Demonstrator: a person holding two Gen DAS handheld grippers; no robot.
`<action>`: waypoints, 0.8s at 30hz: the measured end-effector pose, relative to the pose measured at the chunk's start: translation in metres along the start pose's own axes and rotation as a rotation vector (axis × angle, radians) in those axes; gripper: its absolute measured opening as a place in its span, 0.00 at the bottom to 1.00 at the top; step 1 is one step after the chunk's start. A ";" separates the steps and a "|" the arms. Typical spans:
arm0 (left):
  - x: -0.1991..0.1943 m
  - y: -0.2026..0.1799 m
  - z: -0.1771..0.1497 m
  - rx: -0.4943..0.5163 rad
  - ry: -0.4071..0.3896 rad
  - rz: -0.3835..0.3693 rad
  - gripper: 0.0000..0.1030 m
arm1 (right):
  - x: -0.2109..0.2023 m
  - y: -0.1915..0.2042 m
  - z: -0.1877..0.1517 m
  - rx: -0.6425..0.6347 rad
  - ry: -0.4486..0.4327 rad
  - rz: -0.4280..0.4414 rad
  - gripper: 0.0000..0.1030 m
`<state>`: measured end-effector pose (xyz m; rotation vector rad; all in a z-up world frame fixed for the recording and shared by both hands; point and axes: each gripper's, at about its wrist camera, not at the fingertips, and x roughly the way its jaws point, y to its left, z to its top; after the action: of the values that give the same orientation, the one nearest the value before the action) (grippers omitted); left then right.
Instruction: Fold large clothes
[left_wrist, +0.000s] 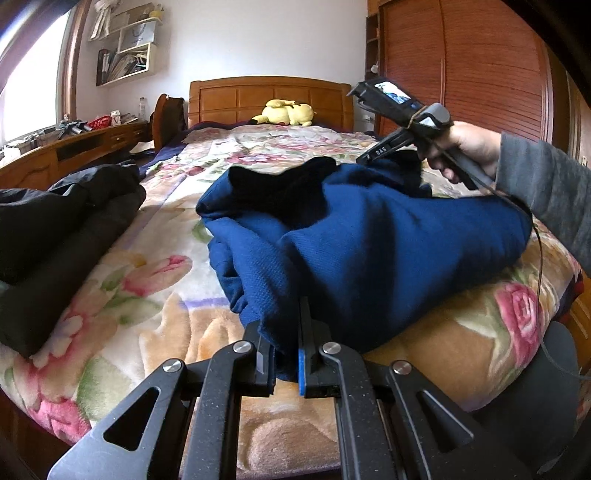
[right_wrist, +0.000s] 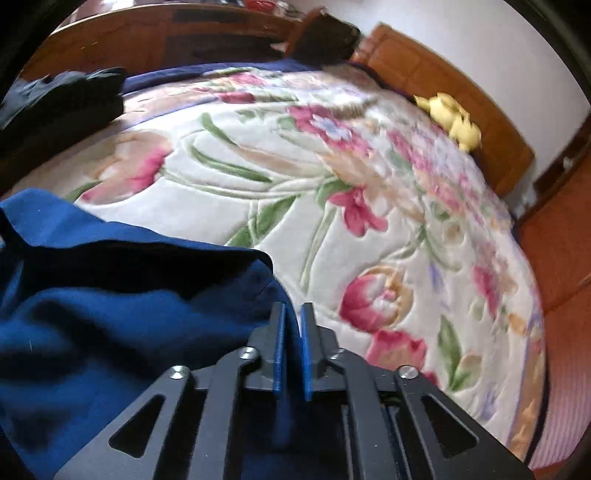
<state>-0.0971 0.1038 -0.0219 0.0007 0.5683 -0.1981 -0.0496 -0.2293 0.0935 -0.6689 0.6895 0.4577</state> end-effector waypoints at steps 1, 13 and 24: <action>0.000 0.001 0.000 -0.005 -0.002 -0.001 0.07 | -0.002 0.000 0.000 0.007 -0.019 0.002 0.25; -0.001 0.008 0.000 -0.011 -0.015 0.002 0.07 | -0.048 -0.025 -0.059 0.015 -0.090 0.036 0.49; 0.002 0.007 -0.001 -0.005 -0.006 0.011 0.07 | -0.026 -0.136 -0.156 0.333 0.071 -0.007 0.51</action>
<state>-0.0951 0.1107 -0.0242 -0.0017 0.5630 -0.1853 -0.0544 -0.4373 0.0768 -0.3743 0.8088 0.3032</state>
